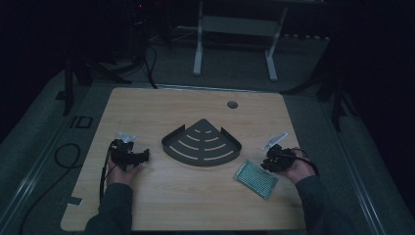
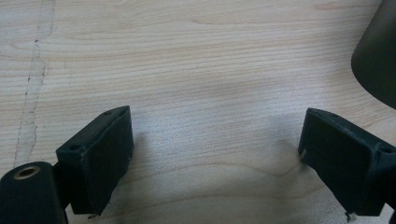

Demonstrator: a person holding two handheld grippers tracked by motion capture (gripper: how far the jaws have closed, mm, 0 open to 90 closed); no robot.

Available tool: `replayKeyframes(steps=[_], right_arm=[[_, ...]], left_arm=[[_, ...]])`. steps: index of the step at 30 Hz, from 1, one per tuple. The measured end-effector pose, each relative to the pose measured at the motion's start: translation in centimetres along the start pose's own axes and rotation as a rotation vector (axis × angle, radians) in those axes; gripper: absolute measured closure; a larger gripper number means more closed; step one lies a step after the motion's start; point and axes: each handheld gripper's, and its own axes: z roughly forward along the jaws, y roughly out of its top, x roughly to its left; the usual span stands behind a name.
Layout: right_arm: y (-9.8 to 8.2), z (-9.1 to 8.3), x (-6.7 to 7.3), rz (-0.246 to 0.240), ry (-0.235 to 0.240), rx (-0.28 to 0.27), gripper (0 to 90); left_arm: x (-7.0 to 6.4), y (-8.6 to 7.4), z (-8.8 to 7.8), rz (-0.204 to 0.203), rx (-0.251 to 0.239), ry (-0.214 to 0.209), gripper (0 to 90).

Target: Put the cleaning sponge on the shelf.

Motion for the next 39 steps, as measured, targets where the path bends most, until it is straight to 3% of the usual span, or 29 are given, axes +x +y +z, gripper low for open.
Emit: replayKeyframes(steps=[16, 27, 39], right_arm=[[2.0, 1.1, -0.4, -0.033, 0.115, 0.128, 74.9], [2.3, 1.6, -1.3, -0.004, 0.179, 0.145, 75.9], [2.2, 2.4, -1.6, 0.036, 0.209, 0.176, 78.1]], left_arm=[[0.0, 0.0, 0.0, 0.001, 0.0, -0.001, 10.6], [0.0, 0.0, 0.0, 0.002, -0.001, -0.002, 10.6], [0.0, 0.0, 0.0, 0.003, 0.0, -0.003, 10.6]])
